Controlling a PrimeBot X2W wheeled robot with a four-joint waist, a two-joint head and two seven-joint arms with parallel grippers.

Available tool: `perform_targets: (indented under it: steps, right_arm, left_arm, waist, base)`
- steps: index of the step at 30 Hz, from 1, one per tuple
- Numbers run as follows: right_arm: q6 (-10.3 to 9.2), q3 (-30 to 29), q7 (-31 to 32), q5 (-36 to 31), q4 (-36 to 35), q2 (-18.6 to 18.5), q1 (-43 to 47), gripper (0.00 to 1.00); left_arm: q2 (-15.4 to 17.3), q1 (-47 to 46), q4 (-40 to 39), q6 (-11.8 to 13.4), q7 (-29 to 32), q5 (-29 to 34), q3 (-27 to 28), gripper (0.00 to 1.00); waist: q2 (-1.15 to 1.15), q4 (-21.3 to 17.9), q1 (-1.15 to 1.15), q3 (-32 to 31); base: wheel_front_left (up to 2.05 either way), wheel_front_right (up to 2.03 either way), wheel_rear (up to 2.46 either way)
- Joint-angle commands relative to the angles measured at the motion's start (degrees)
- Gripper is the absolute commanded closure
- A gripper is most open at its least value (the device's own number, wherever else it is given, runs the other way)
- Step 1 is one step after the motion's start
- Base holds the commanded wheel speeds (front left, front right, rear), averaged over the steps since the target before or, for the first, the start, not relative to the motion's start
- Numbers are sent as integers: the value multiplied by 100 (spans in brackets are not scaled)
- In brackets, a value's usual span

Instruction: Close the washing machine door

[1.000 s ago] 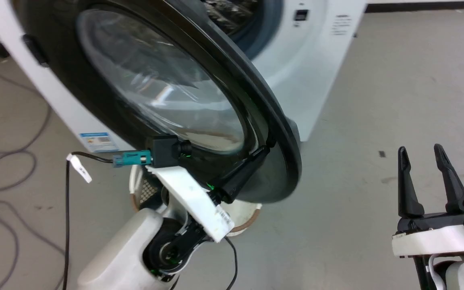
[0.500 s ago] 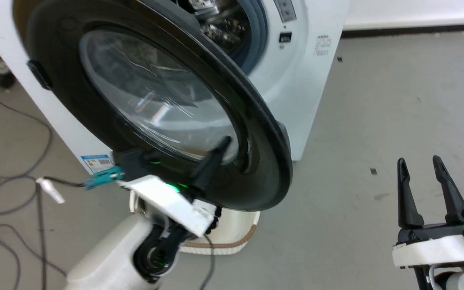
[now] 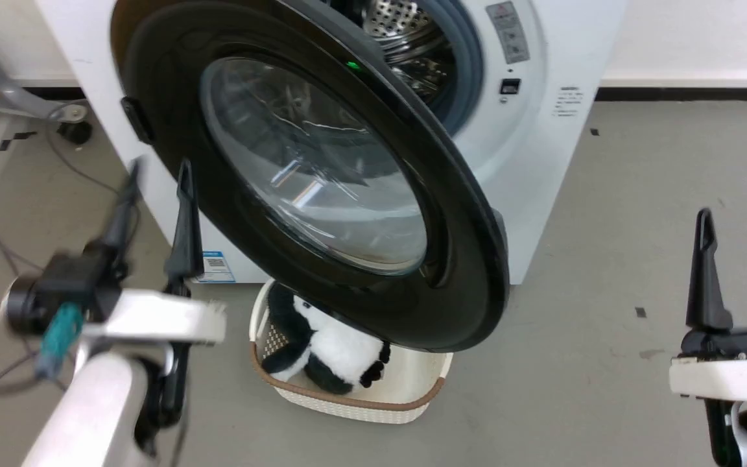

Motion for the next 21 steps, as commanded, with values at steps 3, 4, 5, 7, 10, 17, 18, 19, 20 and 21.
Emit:
perform_targets:
  steps: [3, 4, 5, 7, 10, 17, 18, 19, 20, 21]
  right_arm:
    - [5, -10, -25, -53, -156, 7, -188, 0]
    - [5, 2, -25, -69, -195, 7, -232, 0]
    - [5, 19, -25, -89, -235, 7, -280, 0]
    - [5, 71, -25, -154, -324, 7, -379, 0]
    - [5, 247, -25, -239, -462, 7, -565, 0]
    - [5, 896, -25, -401, -825, 6, -971, 100]
    - [5, 1036, -25, -379, -858, -14, -1010, 100]
    - [5, 1218, -25, -343, -876, -80, -1050, 100]
    - [5, 1401, -25, -318, -878, -171, -1081, 100]
    - [5, 1545, -25, -299, -865, -246, -1102, 100]
  left_arm:
    - [4, 506, -304, 356, -23, 540, 292, 0]
    - [11, 635, -382, 449, -23, 692, 371, 0]
    - [2, 760, -467, 546, -23, 822, 459, 0]
    - [-45, 1015, -590, 700, -23, 1005, 615, 0]
    - [-77, 1400, -708, 918, -23, 1354, 778, 0]
    - [-436, 2078, -958, 878, -23, 1632, 1063, 0]
    - [-476, 2154, -950, 794, -23, 1656, 1063, 0]
    - [-514, 2203, -937, 702, -23, 1671, 1073, 0]
    - [-545, 2248, -921, 627, -23, 1705, 1090, 0]
    - [-577, 2287, -912, 550, -23, 1737, 1098, 0]
  waist:
    - [0, 137, 0, -42]
    - [0, 173, 0, -48]
    - [0, 204, 0, -53]
    - [0, 276, 0, -48]
    - [0, 354, 0, -27]
    - [0, 586, 0, 38]
    - [0, 618, 0, 47]
    - [0, 646, 0, 56]
    - [0, 676, 0, 64]
    - [0, 708, 0, 69]
  base:
    - [0, 0, 0]
    - [0, 0, 0]
    - [0, 0, 0]
    - [0, 0, 0]
    - [0, 0, 0]
    - [0, 0, 0]
    - [0, 0, 0]
    - [0, 0, 0]
    - [0, 0, 0]
    - [0, 0, 0]
